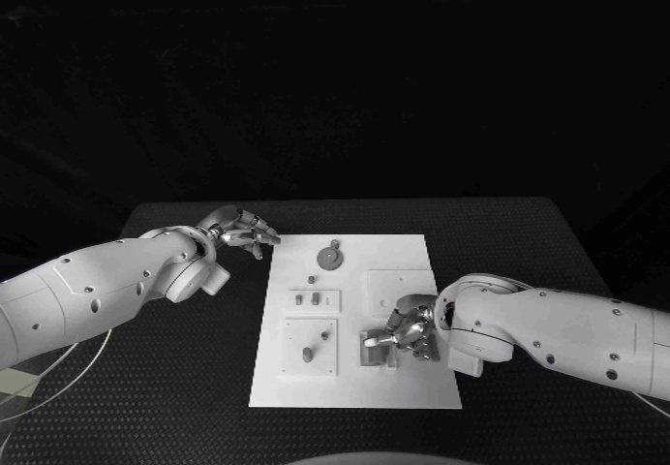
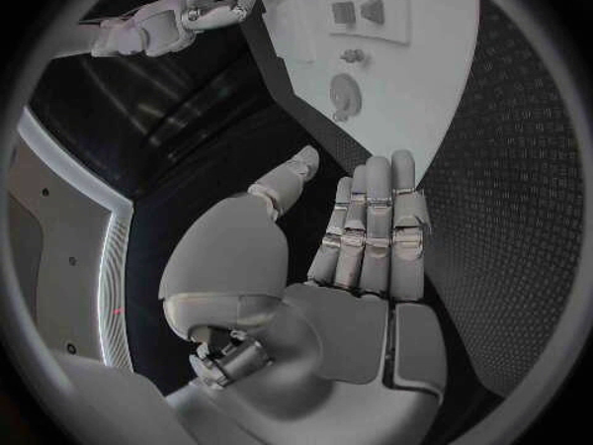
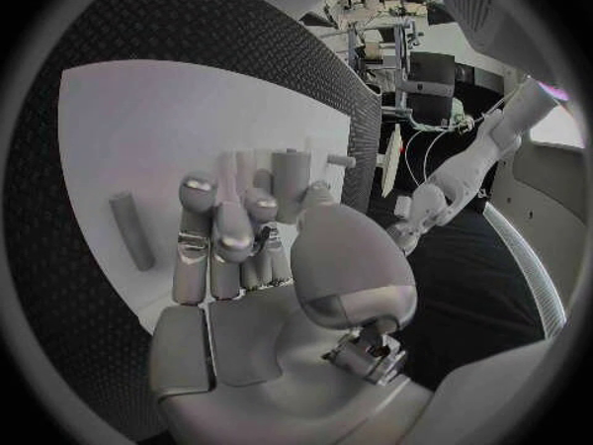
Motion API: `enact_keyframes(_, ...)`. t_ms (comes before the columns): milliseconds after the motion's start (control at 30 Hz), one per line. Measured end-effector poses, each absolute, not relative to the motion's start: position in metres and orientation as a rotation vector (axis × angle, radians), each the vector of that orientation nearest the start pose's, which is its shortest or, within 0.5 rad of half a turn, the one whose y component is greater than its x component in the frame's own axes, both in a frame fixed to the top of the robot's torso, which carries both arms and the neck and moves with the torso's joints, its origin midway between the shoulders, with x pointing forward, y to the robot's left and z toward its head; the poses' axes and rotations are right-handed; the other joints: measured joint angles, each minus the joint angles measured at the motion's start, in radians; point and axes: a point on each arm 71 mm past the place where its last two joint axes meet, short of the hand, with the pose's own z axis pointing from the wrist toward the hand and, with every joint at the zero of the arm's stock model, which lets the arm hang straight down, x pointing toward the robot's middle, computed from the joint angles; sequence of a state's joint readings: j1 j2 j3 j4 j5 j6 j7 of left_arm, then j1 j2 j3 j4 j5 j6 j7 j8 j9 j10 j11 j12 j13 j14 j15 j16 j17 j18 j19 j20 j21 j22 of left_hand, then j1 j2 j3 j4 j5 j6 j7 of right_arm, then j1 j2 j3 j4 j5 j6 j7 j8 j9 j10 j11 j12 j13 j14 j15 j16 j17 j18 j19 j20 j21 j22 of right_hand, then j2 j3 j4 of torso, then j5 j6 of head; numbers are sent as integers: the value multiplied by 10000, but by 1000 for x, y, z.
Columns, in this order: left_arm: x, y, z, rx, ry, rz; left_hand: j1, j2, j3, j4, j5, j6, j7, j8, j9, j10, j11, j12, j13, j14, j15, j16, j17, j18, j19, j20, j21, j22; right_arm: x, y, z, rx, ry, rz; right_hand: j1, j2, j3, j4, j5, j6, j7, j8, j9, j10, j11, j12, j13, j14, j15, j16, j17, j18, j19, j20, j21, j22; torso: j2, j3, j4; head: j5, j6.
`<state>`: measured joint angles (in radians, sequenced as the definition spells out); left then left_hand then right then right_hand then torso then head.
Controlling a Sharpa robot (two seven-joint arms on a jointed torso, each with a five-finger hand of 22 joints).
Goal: Assemble the parts on the task board
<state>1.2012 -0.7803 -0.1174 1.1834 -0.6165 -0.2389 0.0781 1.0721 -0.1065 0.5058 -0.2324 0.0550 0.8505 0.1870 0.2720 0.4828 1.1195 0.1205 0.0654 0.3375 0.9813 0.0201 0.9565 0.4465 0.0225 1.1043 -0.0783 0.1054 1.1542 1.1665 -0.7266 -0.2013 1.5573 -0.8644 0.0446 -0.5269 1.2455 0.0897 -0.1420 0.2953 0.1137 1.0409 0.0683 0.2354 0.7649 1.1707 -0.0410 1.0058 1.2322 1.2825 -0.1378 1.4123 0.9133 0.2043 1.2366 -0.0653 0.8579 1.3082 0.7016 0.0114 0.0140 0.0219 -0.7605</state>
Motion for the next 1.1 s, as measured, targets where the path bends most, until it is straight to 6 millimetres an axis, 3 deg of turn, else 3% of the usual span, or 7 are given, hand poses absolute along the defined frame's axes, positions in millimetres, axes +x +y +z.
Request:
enact_keyframes(167, 530, 281, -236, -6834, 17957, -8764, 0, 0, 0, 0, 0, 0, 0, 0, 0, 0, 0, 0, -1, 0, 0, 0, -1, -4, 0, 0, 0, 0, 422, -151, -293, 2655, 25553, 5559, 25, 26, 3, -3, 1, 2, 3, -145, 2, 0, 0, 0, -9, -42, -24, 0, 1, 0, -2, 3, -40, 0, 0, 0, 1, 11, 0)
enact_keyframes(467, 530, 281, -236, -6843, 17962, -8753, 0, 0, 0, 0, 0, -38, 35, 0, -8, 0, 0, 0, -2, 0, 0, 0, -2, -18, 0, 0, 0, -1, 421, -151, -295, 2560, 25619, 5589, -40, -39, 49, 40, 1, 2, 2, -145, 16, 0, 0, -39, -8, -54, -15, -38, -9, 0, -2, 3, -80, 0, 0, -6, 1, 31, 0)
enact_keyframes(600, 530, 281, -236, -6843, 17964, -8755, 0, 0, 0, 0, 0, -38, 35, 0, -8, 0, 0, 0, -2, 0, 0, 0, -2, -29, 0, 0, 0, 8, 421, -151, -295, 2568, 25610, 5605, -398, -309, 264, -27, 4, -24, 28, -115, 15, -1, 0, -79, -19, -55, -13, -87, -10, 1, -2, 3, -138, 0, -1, -6, 0, 35, -3)
enact_keyframes(867, 530, 281, -236, -6848, 17968, -8750, 1, 0, -4, 4, 0, -38, 35, 0, -8, 0, 0, 0, -4, 0, 0, 0, 7, 67, -1, 1, 0, 7, 421, -152, -296, 2607, 25565, 5622, -1599, -1229, 1243, -14, 65, -59, 61, -277, 13, -73, 72, -117, -18, -58, -9, -134, -18, 35, 12, 17, -261, 0, 0, -1, -1, 42, -10)
enact_keyframes(1100, 530, 281, -236, -6848, 17971, -8751, 1, 0, -27, 27, 0, -38, 35, 0, -7, 0, 0, 0, -4, 0, 0, 0, 6, 66, -1, 1, 0, 6, 421, -152, -297, 2627, 25536, 5643, -1977, -1503, 1669, -9, 65, -60, 60, -291, 12, -73, 72, -116, -17, -57, -7, -171, -16, 45, 12, 17, -312, 0, 0, 0, -2, 47, 1)
